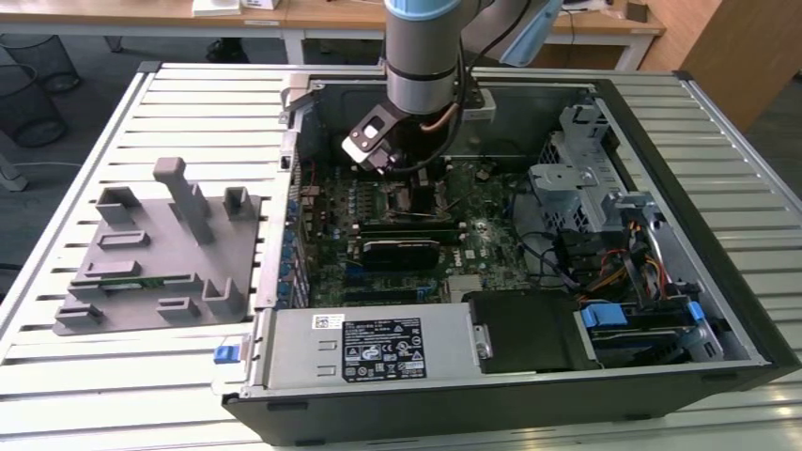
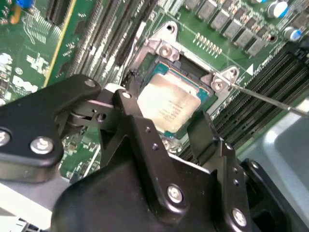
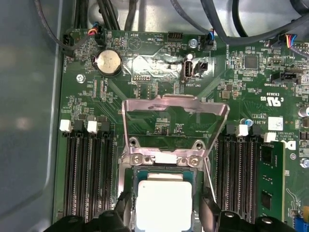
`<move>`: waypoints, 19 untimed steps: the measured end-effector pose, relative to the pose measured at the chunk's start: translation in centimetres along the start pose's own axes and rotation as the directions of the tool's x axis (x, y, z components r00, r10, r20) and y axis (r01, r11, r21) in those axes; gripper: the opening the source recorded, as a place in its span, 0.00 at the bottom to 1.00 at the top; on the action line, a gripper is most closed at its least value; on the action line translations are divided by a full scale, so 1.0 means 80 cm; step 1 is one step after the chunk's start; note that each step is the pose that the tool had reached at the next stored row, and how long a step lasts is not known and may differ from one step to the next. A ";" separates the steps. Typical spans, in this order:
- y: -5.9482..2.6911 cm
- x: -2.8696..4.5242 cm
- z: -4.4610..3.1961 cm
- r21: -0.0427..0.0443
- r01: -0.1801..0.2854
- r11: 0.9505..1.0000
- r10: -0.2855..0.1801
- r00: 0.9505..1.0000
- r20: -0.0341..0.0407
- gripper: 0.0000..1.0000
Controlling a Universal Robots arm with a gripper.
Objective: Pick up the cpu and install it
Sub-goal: 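Place the cpu into insertion slot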
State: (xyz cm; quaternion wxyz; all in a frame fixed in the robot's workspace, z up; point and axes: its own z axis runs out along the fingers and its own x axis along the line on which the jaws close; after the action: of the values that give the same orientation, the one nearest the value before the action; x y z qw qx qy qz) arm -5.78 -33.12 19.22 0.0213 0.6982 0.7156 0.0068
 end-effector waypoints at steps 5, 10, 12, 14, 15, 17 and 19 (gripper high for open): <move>0.000 -0.0002 -0.0064 0.000 0.000 1.000 0.000 1.000 0.000 0.66; 0.000 -0.0002 -0.0084 0.000 0.000 1.000 0.000 1.000 0.000 0.65; 0.000 -0.0002 -0.0084 0.000 0.000 1.000 0.000 1.000 0.000 0.58; 0.000 -0.0002 -0.0084 0.000 0.000 1.000 0.000 1.000 0.000 0.58; 0.000 -0.0002 -0.0084 0.000 0.001 1.000 -0.001 1.000 0.000 0.58; 0.001 -0.0002 -0.0084 0.000 0.003 1.000 -0.003 1.000 0.000 0.58; 0.001 -0.0002 -0.0084 0.000 0.004 1.000 -0.004 1.000 0.000 0.58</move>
State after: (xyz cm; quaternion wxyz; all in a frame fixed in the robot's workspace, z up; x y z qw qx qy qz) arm -5.76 -33.12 19.90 0.0213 0.6969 0.7169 0.0068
